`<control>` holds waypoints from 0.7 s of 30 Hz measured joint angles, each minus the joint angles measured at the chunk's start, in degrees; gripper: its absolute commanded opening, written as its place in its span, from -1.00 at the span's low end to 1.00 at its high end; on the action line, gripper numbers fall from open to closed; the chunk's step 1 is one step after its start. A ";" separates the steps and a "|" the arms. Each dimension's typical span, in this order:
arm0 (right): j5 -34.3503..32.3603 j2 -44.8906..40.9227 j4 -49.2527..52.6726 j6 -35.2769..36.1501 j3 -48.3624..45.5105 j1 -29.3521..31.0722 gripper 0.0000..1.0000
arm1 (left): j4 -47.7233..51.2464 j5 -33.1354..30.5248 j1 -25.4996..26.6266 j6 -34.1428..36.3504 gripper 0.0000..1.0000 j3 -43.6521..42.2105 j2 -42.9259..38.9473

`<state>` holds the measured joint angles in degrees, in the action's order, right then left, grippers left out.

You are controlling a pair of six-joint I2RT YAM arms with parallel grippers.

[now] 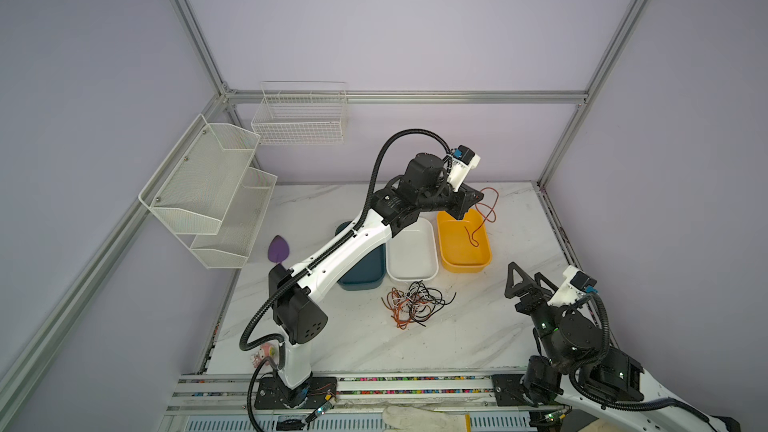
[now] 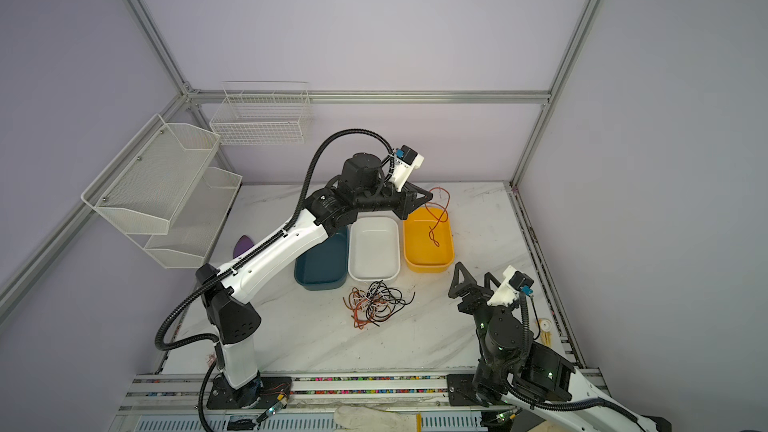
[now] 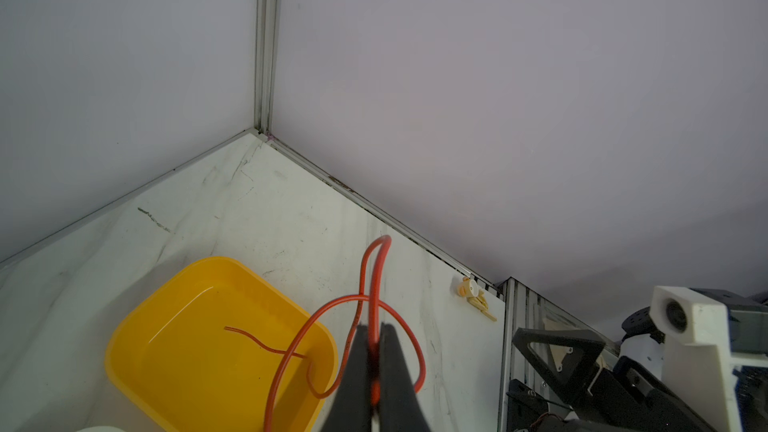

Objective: Untangle the cables
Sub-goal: 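Carry the red wire over the yellow bin while the right gripper withdraws, then lower the red wire into the yellow bin and open the left gripper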

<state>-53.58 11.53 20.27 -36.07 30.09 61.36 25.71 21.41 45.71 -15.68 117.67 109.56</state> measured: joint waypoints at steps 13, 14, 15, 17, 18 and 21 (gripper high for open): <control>0.46 -1.53 -0.79 1.29 0.00 0.02 0.93 | 0.20 -3.10 -0.20 -1.29 -1.00 3.04 15.21; 0.48 -1.51 -0.94 1.42 -0.02 0.00 0.92 | 0.50 -3.39 -0.22 -1.38 -1.00 3.74 16.76; 0.48 -1.51 -1.07 1.46 -0.02 0.02 0.92 | 0.70 -3.69 -0.26 -1.53 -1.00 4.15 17.92; 0.48 -1.51 -1.25 1.64 -0.02 0.00 0.92 | 1.27 -4.35 -0.35 -1.88 -1.00 4.94 20.57; 0.48 -1.51 -1.25 1.68 -0.02 0.00 0.92 | 1.51 -4.52 -0.42 -1.97 -1.00 5.03 21.16; 0.50 -1.51 -1.25 1.86 -0.02 0.02 0.92 | 2.43 -5.40 -0.76 -2.47 -1.00 5.03 23.15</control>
<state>-53.08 10.02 19.03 -34.22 30.06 61.39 28.14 16.01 44.95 -18.15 122.69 132.70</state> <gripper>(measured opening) 0.962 0.048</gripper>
